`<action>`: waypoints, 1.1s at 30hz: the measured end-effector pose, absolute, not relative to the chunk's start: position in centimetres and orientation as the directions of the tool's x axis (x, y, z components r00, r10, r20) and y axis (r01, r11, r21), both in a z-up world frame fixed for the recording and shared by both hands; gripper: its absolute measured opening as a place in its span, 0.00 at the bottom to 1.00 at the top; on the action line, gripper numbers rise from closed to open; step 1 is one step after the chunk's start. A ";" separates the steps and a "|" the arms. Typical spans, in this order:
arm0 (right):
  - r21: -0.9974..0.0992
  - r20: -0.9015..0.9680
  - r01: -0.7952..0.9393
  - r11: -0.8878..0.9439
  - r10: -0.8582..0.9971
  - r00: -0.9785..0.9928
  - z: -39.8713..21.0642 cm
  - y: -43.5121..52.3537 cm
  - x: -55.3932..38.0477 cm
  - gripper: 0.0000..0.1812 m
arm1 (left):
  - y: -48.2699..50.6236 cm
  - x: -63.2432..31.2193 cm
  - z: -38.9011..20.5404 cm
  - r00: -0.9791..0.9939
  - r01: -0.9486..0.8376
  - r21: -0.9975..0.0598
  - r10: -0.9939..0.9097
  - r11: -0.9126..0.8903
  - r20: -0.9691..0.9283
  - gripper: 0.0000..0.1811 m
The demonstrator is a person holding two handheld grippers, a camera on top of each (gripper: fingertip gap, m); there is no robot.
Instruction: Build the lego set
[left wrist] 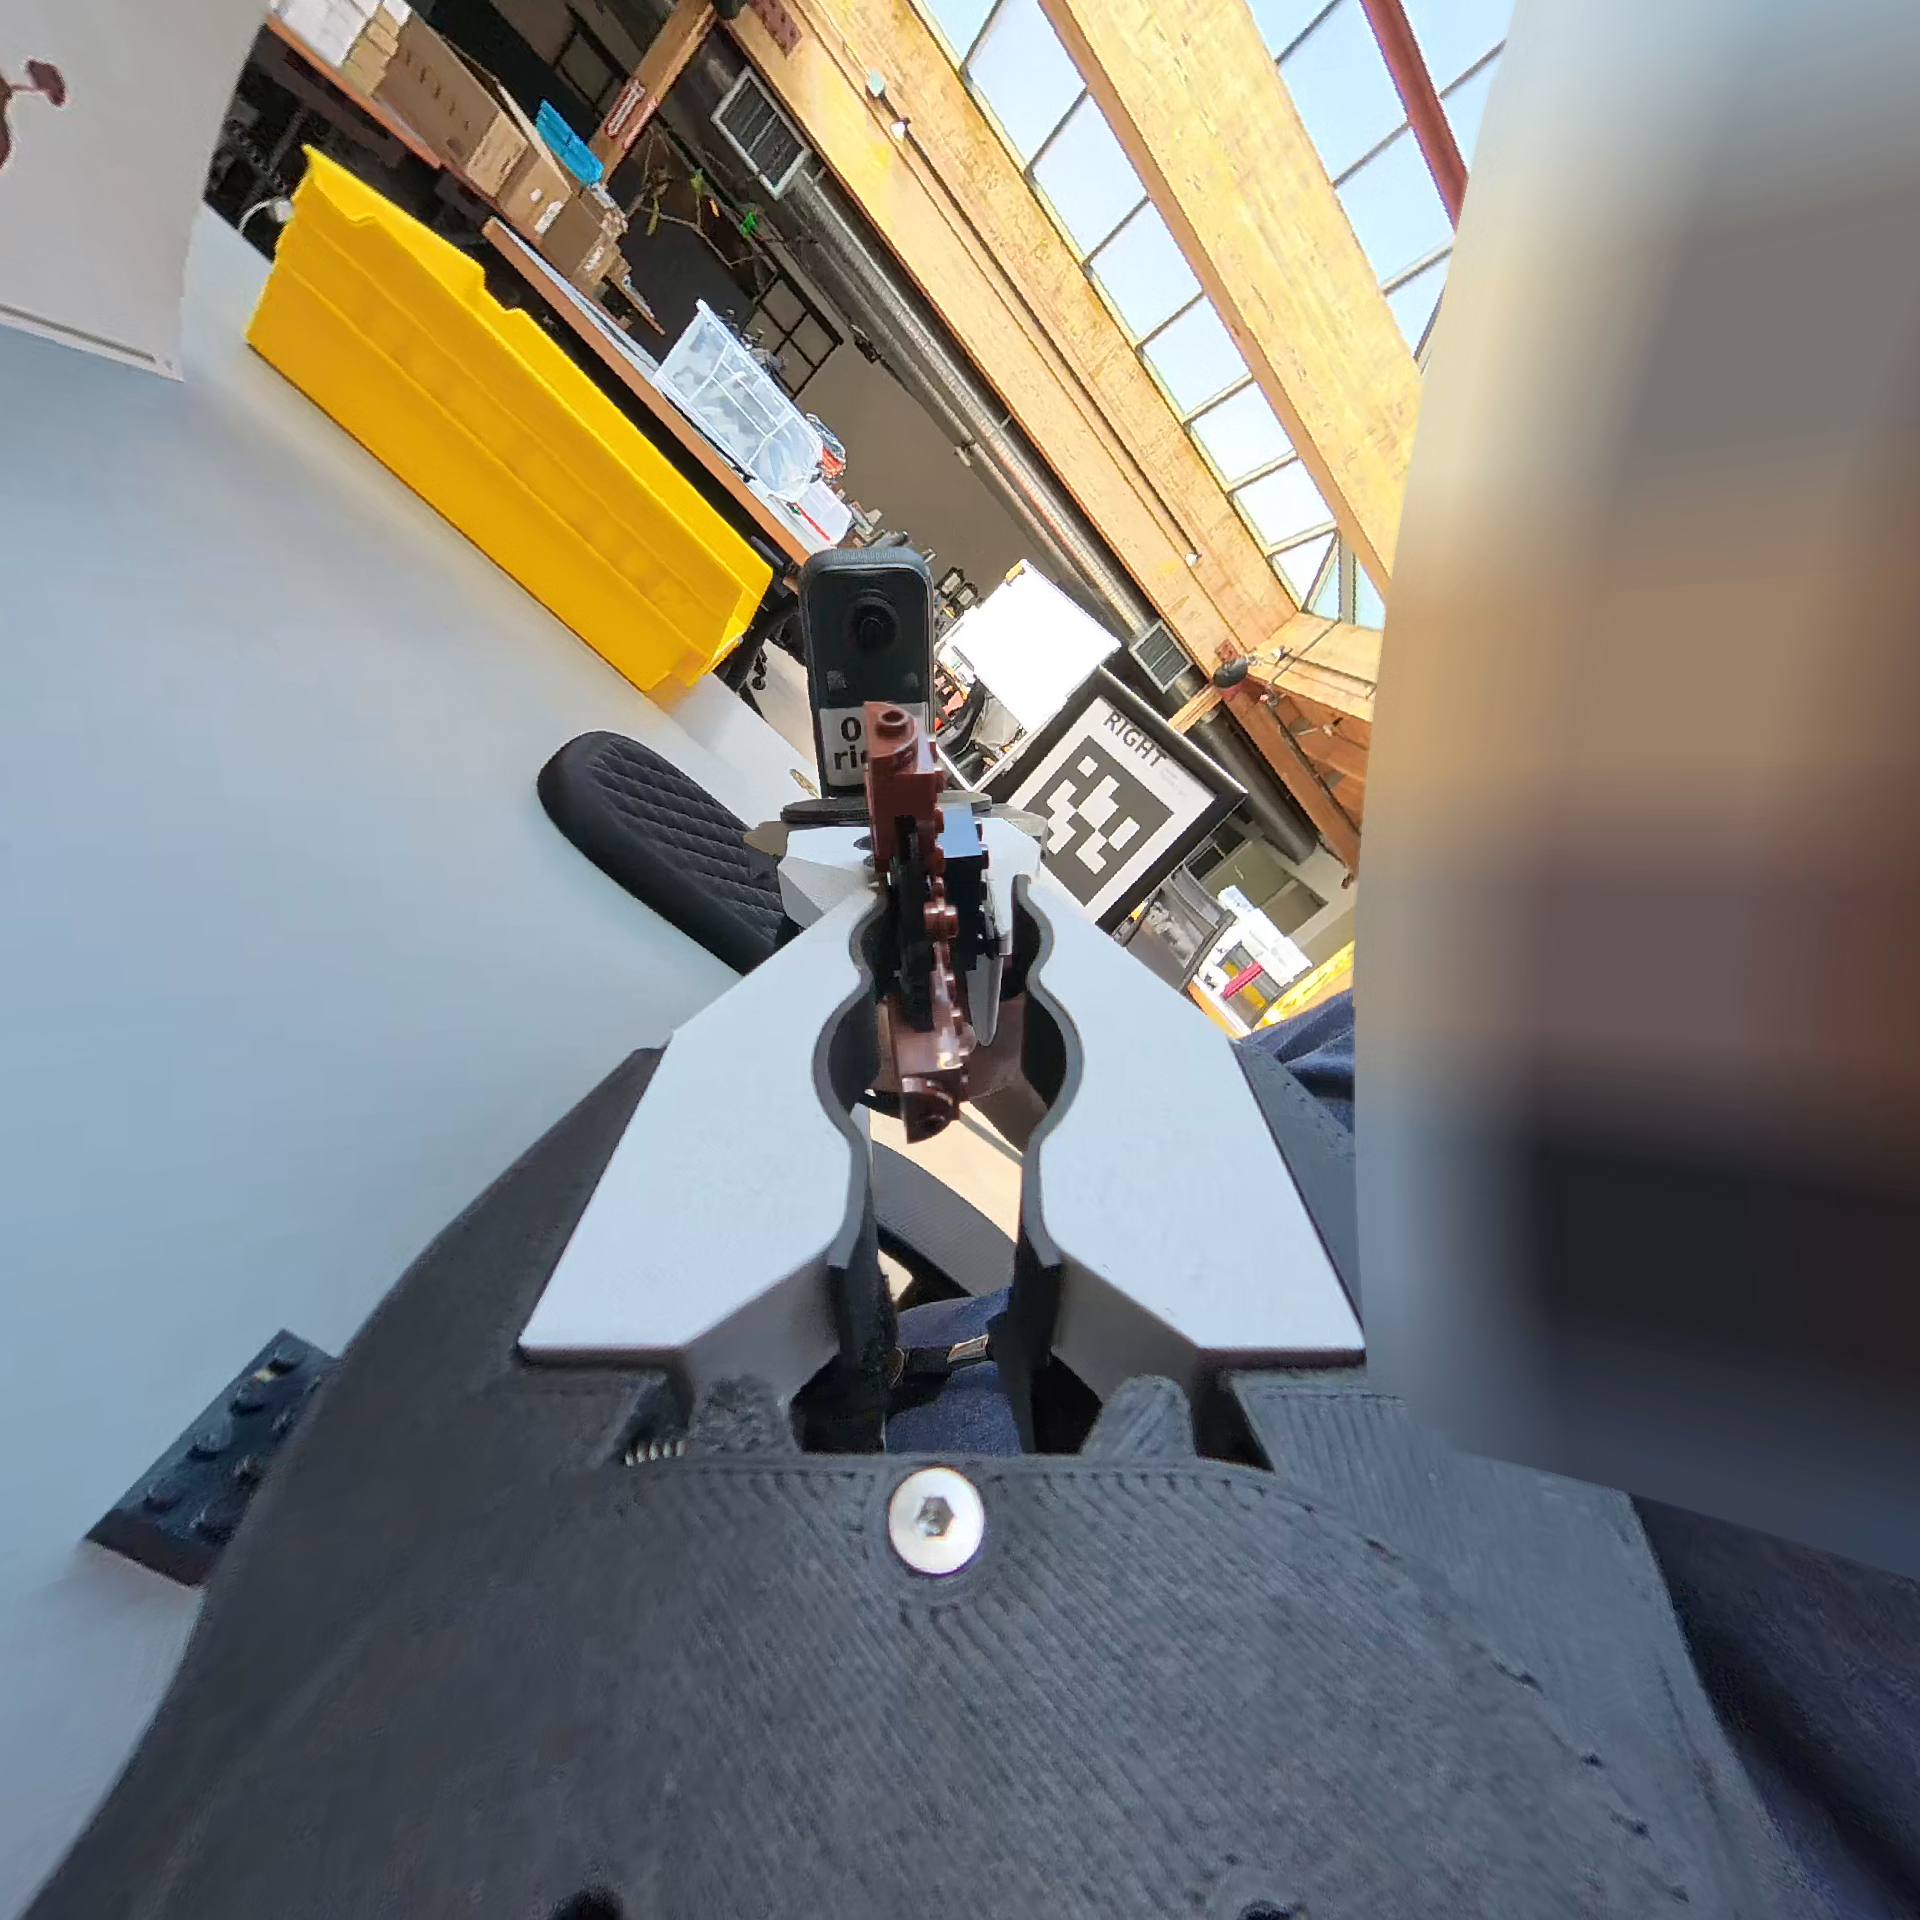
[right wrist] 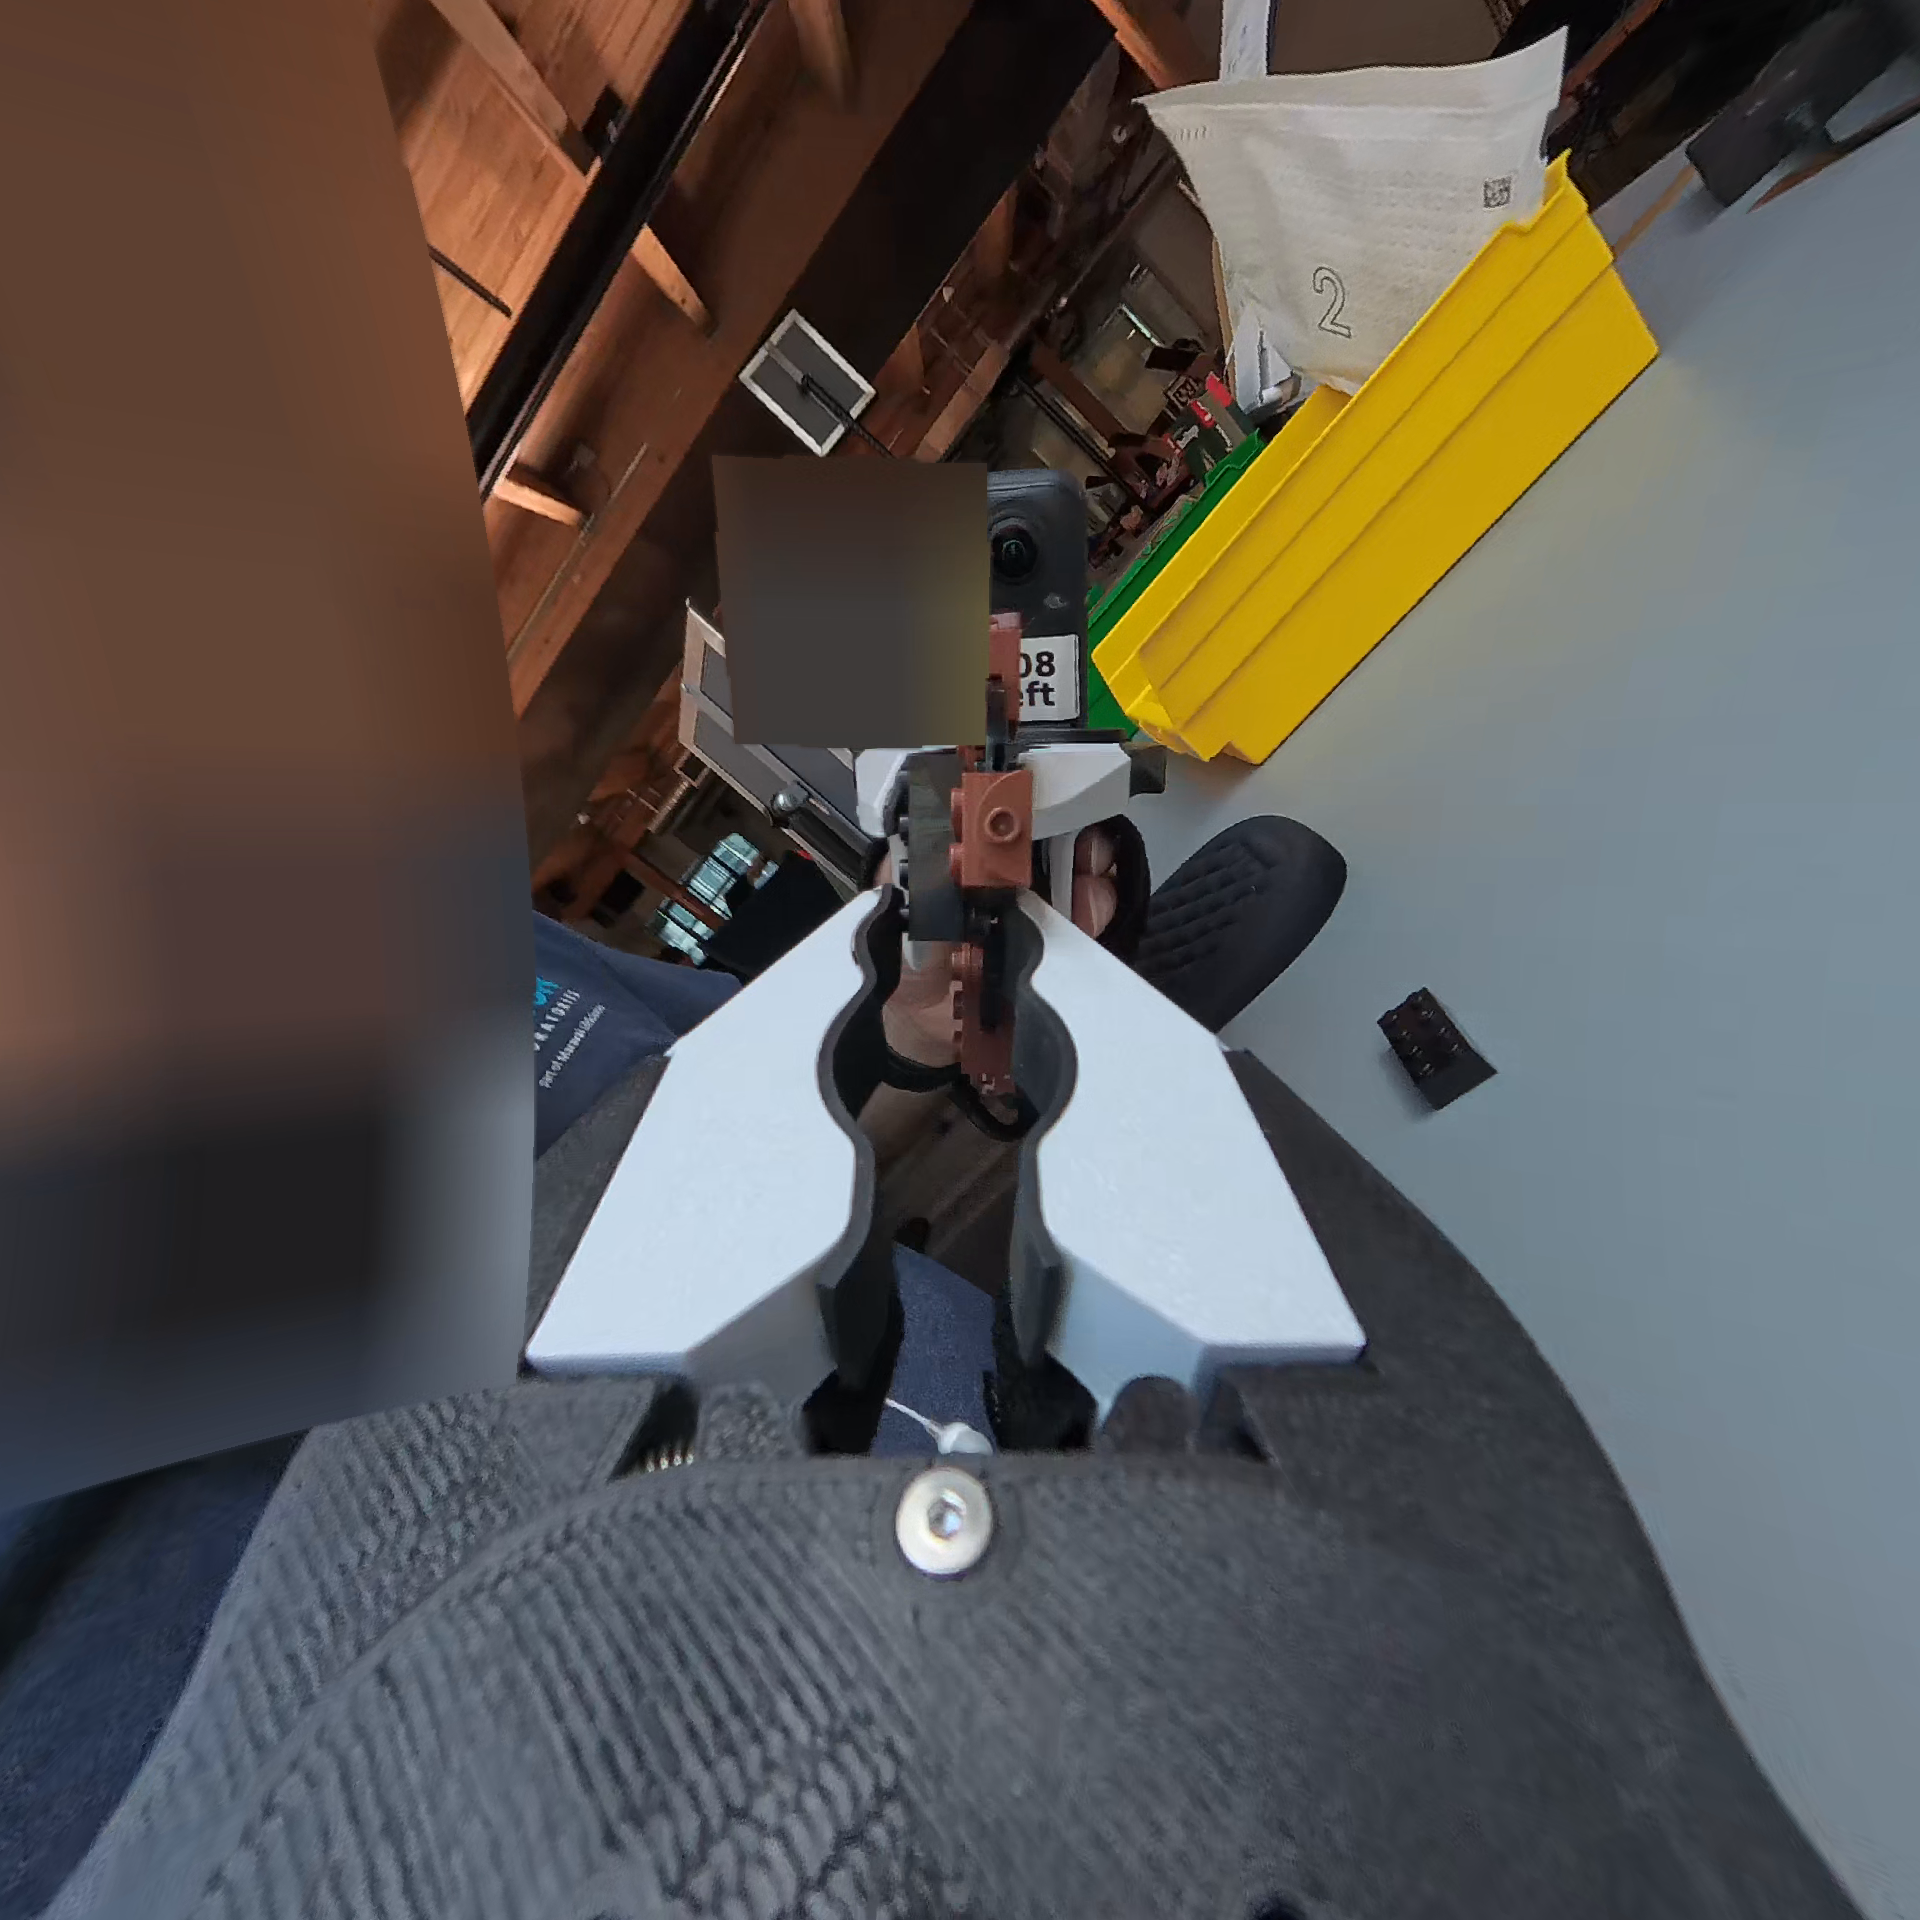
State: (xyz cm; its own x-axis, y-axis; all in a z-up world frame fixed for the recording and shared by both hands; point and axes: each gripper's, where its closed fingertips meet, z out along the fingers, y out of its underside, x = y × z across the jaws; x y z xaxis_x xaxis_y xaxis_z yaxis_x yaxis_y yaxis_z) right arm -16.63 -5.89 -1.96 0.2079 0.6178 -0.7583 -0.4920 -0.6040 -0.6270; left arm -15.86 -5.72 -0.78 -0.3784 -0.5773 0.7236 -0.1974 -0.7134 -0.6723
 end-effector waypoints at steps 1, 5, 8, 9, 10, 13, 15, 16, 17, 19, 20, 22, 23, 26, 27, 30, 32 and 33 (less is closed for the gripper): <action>-0.588 -0.785 -0.516 -0.623 0.594 0.178 -2.1 -5.8 -16.5 0.09 | -5.4 -15.9 -1.1 -0.365 -0.205 -0.651 -0.560 -0.731 0.744 0.09; -0.470 -0.855 -0.587 -0.659 0.505 0.118 -3.0 -5.0 -16.3 0.09 | -4.0 -16.0 -2.2 -0.321 -0.208 -0.561 -0.486 -0.801 0.813 0.07; -0.422 -0.884 -0.626 -0.656 0.451 0.123 -3.9 -4.1 -16.0 0.09 | -2.8 -15.9 -2.8 -0.287 -0.199 -0.511 -0.449 -0.836 0.846 0.14; -0.406 -0.891 -0.635 -0.658 0.439 0.114 -4.0 -3.9 -16.0 0.09 | -2.5 -15.9 -2.9 -0.287 -0.200 -0.498 -0.435 -0.844 0.853 0.15; -0.394 -0.896 -0.643 -0.656 0.431 0.109 -4.1 -3.6 -15.9 0.09 | -2.3 -15.8 -2.9 -0.285 -0.206 -0.490 -0.427 -0.847 0.858 0.14; -0.393 -0.897 -0.656 -0.644 0.425 0.121 -4.3 -3.0 -15.9 0.09 | -1.7 -15.5 -3.4 -0.250 -0.228 -0.500 -0.447 -0.835 0.859 0.15; -0.403 -0.894 -0.657 -0.637 0.428 0.132 -4.5 -2.6 -16.0 0.09 | -1.4 -15.1 -3.4 -0.244 -0.240 -0.510 -0.457 -0.826 0.856 0.15; -0.406 -0.892 -0.658 -0.634 0.431 0.135 -4.5 -2.4 -16.0 0.09 | -1.3 -14.8 -3.4 -0.249 -0.248 -0.511 -0.456 -0.823 0.854 0.15; -0.410 -0.889 -0.658 -0.631 0.437 0.135 -4.5 -2.2 -16.0 0.09 | -1.2 -14.6 -3.5 -0.247 -0.262 -0.514 -0.458 -0.817 0.854 0.13; -0.424 -0.883 -0.663 -0.618 0.446 0.149 -4.5 -1.6 -15.9 0.09 | -1.0 -13.9 -3.8 -0.237 -0.290 -0.524 -0.471 -0.801 0.850 0.13; -0.431 -0.880 -0.668 -0.607 0.445 0.164 -4.6 -1.3 -15.7 0.09 | -0.9 -13.7 -3.8 -0.243 -0.300 -0.531 -0.475 -0.792 0.846 0.12; -0.449 -0.867 -0.677 -0.583 0.467 0.173 -4.2 -0.6 -15.2 0.09 | -0.4 -13.2 -3.4 -0.255 -0.310 -0.548 -0.487 -0.777 0.835 0.08; -0.457 -0.860 -0.683 -0.570 0.478 0.176 -4.0 -0.2 -14.9 0.09 | -0.1 -13.0 -3.2 -0.255 -0.318 -0.557 -0.496 -0.768 0.830 0.08; -0.482 -0.837 -0.700 -0.527 0.512 0.192 -3.1 1.4 -13.7 0.09 | 1.4 -11.7 -2.3 -0.260 -0.338 -0.575 -0.514 -0.745 0.818 0.08; -0.496 -0.827 -0.703 -0.510 0.523 0.204 -2.8 2.0 -13.2 0.09 | 2.0 -11.3 -2.0 -0.265 -0.346 -0.581 -0.518 -0.737 0.814 0.08; -0.548 -0.788 -0.709 -0.444 0.559 0.259 -2.0 4.3 -11.7 0.09 | 4.1 -9.8 -1.1 -0.296 -0.365 -0.601 -0.523 -0.711 0.799 0.09; -0.554 -0.775 -0.728 -0.403 0.570 0.274 -1.7 6.1 -10.6 0.09 | 5.8 -8.8 -0.7 -0.334 -0.359 -0.609 -0.512 -0.707 0.791 0.09; -0.551 -0.770 -0.740 -0.385 0.578 0.272 -1.5 6.9 -10.1 0.09 | 6.7 -8.4 -0.5 -0.364 -0.335 -0.634 -0.525 -0.697 0.769 0.09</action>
